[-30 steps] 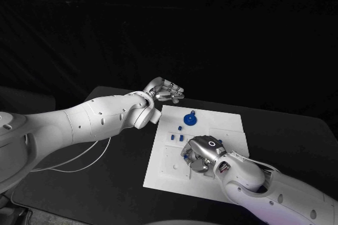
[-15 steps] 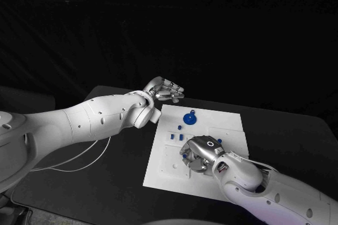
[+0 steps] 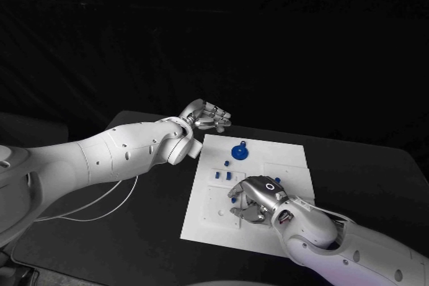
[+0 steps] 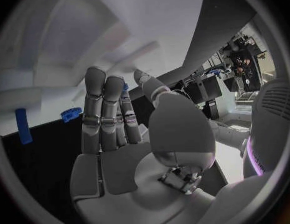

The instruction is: Assemble the parts on the task board

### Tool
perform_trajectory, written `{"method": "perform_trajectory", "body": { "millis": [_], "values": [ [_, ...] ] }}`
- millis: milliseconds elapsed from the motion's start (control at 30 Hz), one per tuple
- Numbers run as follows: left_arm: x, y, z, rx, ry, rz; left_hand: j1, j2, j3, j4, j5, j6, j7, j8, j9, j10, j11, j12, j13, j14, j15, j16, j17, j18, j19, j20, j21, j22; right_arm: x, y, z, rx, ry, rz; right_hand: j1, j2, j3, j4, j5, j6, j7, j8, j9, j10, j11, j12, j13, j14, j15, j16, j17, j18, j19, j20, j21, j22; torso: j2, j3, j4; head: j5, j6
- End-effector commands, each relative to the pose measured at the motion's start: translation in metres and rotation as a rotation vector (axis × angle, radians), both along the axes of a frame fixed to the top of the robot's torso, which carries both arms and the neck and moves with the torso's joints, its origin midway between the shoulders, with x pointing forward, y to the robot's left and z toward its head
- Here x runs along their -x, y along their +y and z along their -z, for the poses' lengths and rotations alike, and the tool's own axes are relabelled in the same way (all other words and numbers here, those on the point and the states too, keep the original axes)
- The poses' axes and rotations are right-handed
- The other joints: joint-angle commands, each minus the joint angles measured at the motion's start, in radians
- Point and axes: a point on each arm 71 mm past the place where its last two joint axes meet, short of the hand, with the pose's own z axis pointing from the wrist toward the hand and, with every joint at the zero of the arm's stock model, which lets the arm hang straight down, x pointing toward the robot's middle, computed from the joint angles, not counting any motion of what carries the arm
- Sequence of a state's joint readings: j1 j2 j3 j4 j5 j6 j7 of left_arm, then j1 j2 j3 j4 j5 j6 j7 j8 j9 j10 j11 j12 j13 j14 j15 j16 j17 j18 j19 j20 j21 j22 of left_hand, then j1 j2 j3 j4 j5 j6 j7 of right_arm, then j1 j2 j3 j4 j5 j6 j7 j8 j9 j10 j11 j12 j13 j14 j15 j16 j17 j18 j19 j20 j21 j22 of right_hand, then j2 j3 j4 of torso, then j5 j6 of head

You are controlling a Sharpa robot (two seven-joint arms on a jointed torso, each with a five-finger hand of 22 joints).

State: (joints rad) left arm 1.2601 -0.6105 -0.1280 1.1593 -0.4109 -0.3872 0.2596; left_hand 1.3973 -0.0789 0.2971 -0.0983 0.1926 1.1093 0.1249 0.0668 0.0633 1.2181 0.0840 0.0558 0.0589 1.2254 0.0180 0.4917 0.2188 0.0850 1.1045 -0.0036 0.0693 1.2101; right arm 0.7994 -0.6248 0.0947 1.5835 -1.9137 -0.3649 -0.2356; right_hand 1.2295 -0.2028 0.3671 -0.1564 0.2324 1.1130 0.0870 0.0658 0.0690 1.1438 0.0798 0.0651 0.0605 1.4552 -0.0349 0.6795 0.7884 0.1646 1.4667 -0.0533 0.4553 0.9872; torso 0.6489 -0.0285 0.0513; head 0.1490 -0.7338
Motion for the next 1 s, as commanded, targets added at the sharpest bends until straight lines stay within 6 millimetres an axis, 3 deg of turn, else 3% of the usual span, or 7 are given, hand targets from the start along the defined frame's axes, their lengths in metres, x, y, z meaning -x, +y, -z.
{"method": "perform_trajectory", "body": {
  "millis": [33, 333, 433, 567, 633, 833, 1000],
  "values": [
    [0.0, -0.001, 0.001, 0.008, 0.008, 0.009, -0.001, 0.009, -0.003, 0.002, -0.003, -0.004, 0.0, -0.002, 0.0, -0.006, 0.001, 0.005, 0.0, 0.003, 0.001, -0.007, 0.001, -0.012, 0.008, 0.002, -0.002, -0.001, 0.002, -0.003, -0.005, -0.044, 0.0, 0.009, 0.015, 0.003, -0.031, 0.01, 0.006, -0.009, -0.001, -0.003, -0.001, -0.01, 0.001, 0.003, 0.001, -0.001, 0.01, -0.003, -0.007, 0.028, 0.035, 0.008, -0.007, -0.003, -0.001, 0.0, 0.0004, -0.005, 0.004],
    [0.0, 0.003, 0.001, 0.005, 0.006, 0.002, -0.001, 0.009, -0.003, 0.002, -0.003, -0.004, 0.0, -0.002, 0.0, -0.006, 0.001, 0.005, 0.0, 0.003, 0.001, -0.007, 0.001, -0.012, 0.008, 0.002, -0.002, -0.001, -0.016, -0.03, -0.036, -0.103, -0.001, 0.08, 0.014, 0.009, -0.028, 0.018, 0.012, -0.009, -0.001, -0.003, -0.001, 0.024, -0.009, 0.003, 0.0, 0.005, 0.002, 0.008, -0.007, 0.021, 0.039, 0.002, 0.006, 0.002, -0.001, -0.0014, -0.0005, -0.027, 0.016],
    [0.0, 0.004, 0.001, 0.006, 0.005, 0.001, -0.001, 0.009, -0.004, 0.003, -0.004, -0.004, 0.0, -0.003, 0.0, -0.005, 0.001, 0.005, 0.0, 0.003, 0.001, -0.006, 0.002, -0.012, 0.008, 0.002, -0.002, -0.002, -0.032, -0.05, -0.049, -0.134, -0.007, 0.129, 0.001, 0.006, 0.016, 0.006, 0.076, 0.01, 0.006, -0.003, -0.001, 0.101, -0.03, 0.012, 0.003, 0.01, -0.012, 0.04, 0.013, 0.013, 0.042, -0.014, 0.086, 0.045, -0.002, -0.002, -0.0002, -0.04, 0.024],
    [0.001, 0.005, 0.003, 0.006, 0.007, 0.001, 0.0, 0.009, -0.004, 0.002, -0.004, -0.004, 0.0, -0.002, 0.0, -0.005, 0.001, 0.005, 0.0, 0.003, 0.0, -0.006, 0.002, -0.012, 0.008, 0.002, -0.002, -0.002, -0.044, -0.072, -0.057, -0.129, -0.005, 0.173, -0.014, 0.002, 0.008, -0.001, 0.095, 0.007, 0.007, -0.003, -0.001, 0.08, -0.022, 0.001, 0.002, 0.006, -0.008, 0.053, 0.018, 0.013, 0.039, -0.011, 0.102, 0.056, -0.004, -0.0007, -0.0003, -0.045, 0.026],
    [0.001, 0.005, 0.003, 0.006, 0.009, 0.001, 0.0, 0.009, -0.004, 0.002, -0.004, -0.004, 0.0, -0.002, 0.0, -0.005, 0.001, 0.005, 0.0, 0.003, 0.0, -0.006, 0.002, -0.012, 0.008, 0.002, -0.002, -0.002, -0.049, -0.08, -0.059, -0.117, -0.002, 0.19, -0.015, 0.0, -0.02, -0.001, 0.102, 0.0, -0.002, -0.003, -0.001, 0.058, -0.018, 0.002, 0.002, 0.004, -0.004, 0.055, 0.017, 0.015, 0.038, -0.008, 0.096, 0.054, -0.003, -0.0003, -0.0003, -0.048, 0.028],
    [0.001, 0.008, 0.005, 0.005, 0.012, -0.004, 0.0, 0.009, -0.004, 0.002, -0.004, -0.004, 0.0, -0.002, 0.0, -0.005, 0.001, 0.005, 0.0, 0.003, 0.0, -0.006, 0.002, -0.012, 0.008, 0.002, -0.002, -0.002, -0.057, -0.103, -0.058, -0.053, 0.022, 0.225, 0.017, 0.025, -0.157, 0.006, 0.109, -0.022, -0.014, -0.002, -0.001, 0.02, -0.007, 0.007, 0.003, -0.002, 0.005, 0.063, 0.005, 0.028, 0.038, 0.003, 0.078, 0.045, -0.001, 0.0011, -0.0021, -0.046, 0.028],
    [0.001, 0.009, 0.005, 0.005, 0.01, -0.008, 0.0, 0.01, -0.005, 0.001, -0.004, -0.004, 0.0, -0.002, 0.0, -0.008, 0.002, 0.004, 0.0, 0.002, 0.001, -0.008, 0.002, -0.012, 0.008, 0.002, -0.002, -0.001, -0.058, -0.109, -0.053, 0.016, 0.072, 0.22, 0.028, 0.029, -0.2, 0.018, 0.1, -0.049, -0.027, -0.002, -0.001, 0.008, -0.006, 0.008, 0.003, -0.002, 0.006, 0.068, 0.001, 0.025, 0.039, 0.004, 0.069, 0.039, 0.0, 0.0009, 0.0017, -0.054, 0.031]
  ]
}}
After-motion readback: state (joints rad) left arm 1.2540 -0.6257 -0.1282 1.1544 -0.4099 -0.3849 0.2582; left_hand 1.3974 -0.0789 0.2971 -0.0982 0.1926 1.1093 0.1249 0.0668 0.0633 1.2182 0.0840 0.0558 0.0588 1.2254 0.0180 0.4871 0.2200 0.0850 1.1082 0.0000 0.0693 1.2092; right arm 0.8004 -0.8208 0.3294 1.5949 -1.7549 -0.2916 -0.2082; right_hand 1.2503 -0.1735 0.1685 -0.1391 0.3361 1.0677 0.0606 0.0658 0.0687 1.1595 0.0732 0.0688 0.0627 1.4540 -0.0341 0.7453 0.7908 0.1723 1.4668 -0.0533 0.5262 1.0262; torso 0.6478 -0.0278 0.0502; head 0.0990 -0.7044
